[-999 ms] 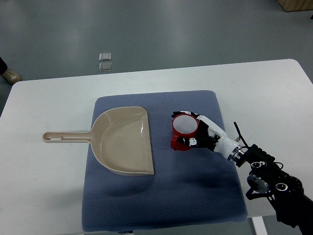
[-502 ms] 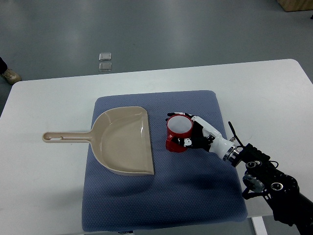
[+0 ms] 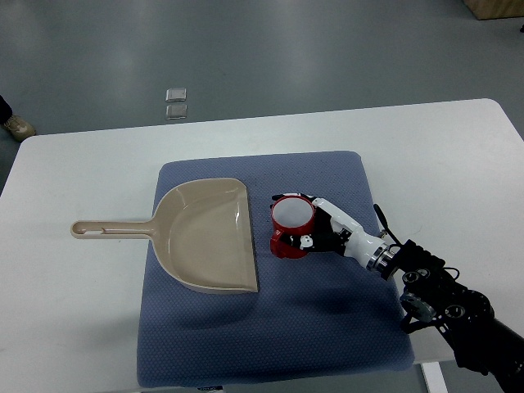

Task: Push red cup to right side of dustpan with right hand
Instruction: 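Push the red cup with the right hand toward the dustpan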

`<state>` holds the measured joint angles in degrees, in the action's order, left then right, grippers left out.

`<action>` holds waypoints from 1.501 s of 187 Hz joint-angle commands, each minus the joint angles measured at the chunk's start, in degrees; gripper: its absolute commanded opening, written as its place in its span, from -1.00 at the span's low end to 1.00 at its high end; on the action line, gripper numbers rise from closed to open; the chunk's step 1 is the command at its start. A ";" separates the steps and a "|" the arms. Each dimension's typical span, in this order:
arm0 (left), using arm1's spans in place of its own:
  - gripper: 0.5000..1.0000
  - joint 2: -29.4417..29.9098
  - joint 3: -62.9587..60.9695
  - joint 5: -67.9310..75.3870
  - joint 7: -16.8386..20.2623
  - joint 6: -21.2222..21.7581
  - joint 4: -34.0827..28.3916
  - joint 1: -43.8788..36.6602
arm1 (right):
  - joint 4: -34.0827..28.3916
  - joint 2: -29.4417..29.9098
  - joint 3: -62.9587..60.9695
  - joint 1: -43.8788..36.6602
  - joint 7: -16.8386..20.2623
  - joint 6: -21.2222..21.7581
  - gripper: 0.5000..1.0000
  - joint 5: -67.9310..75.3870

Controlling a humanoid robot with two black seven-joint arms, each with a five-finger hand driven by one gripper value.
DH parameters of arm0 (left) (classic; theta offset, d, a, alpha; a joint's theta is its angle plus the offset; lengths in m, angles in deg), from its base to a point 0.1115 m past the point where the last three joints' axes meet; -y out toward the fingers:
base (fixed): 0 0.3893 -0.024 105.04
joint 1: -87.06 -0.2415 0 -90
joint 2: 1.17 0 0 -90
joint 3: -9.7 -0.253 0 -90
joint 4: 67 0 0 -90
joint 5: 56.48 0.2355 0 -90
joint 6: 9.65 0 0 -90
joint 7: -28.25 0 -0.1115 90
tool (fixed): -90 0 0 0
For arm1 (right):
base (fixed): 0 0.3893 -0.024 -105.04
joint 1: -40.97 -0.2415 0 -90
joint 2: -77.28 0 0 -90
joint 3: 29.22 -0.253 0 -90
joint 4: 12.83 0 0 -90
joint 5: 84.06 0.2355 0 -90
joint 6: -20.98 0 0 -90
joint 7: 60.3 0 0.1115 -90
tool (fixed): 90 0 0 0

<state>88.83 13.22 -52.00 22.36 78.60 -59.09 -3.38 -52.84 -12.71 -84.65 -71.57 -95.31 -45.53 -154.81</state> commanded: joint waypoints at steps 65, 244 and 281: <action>1.00 0.00 0.00 0.00 0.00 0.00 0.00 0.00 | -0.07 0.00 0.05 -0.84 0.00 -0.03 0.12 0.45; 1.00 0.00 0.00 0.00 0.00 0.00 0.00 0.00 | -1.38 0.00 4.10 -2.25 0.00 -2.05 0.12 0.71; 1.00 0.00 0.00 0.00 0.00 0.00 0.00 0.00 | -1.74 0.00 5.15 -2.43 0.00 -2.75 0.12 0.71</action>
<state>88.83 13.22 -52.00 22.36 78.60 -59.09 -3.38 -54.51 -12.72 -80.07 -73.94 -95.30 -47.85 -154.11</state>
